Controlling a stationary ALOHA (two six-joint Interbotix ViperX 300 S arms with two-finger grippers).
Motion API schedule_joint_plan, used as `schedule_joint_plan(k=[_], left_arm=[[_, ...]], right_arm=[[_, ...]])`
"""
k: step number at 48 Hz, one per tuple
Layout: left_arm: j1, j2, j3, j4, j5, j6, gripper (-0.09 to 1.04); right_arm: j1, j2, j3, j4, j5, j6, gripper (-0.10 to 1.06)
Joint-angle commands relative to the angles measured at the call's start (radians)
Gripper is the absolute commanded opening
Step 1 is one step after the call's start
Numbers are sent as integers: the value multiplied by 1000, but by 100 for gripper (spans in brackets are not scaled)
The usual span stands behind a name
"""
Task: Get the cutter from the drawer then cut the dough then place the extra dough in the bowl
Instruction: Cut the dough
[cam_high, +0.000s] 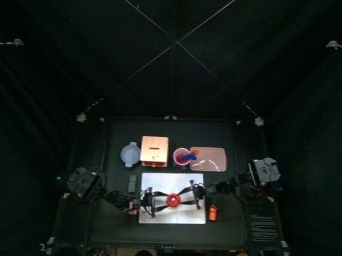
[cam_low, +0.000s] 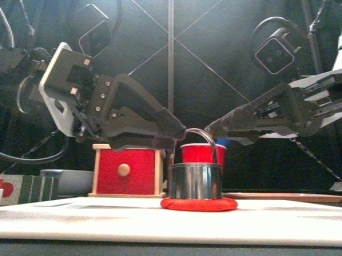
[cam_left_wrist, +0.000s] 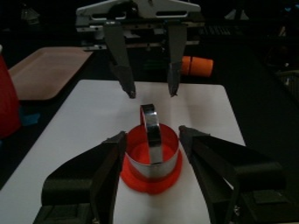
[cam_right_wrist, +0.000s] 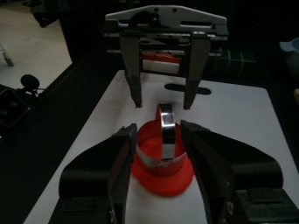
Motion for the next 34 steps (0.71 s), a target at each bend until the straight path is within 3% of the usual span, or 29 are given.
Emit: schedule_joint_plan(k=[1,6,16,34], left_arm=[[0,-11,-15,-11,-3,3,87],[0,-11,-12,-17,-3,6,86],[5,-9,-11,-15,0,8,86],[20,-26,8,-15,29,23,85]], right_arm=[[-26,15,-29,5,-2,-2,81],[-48,32,-41,-3,-2,-3,81],[-43,43,-55,-28,20,0,81],[-26,29,-61,-8,67,5,81]])
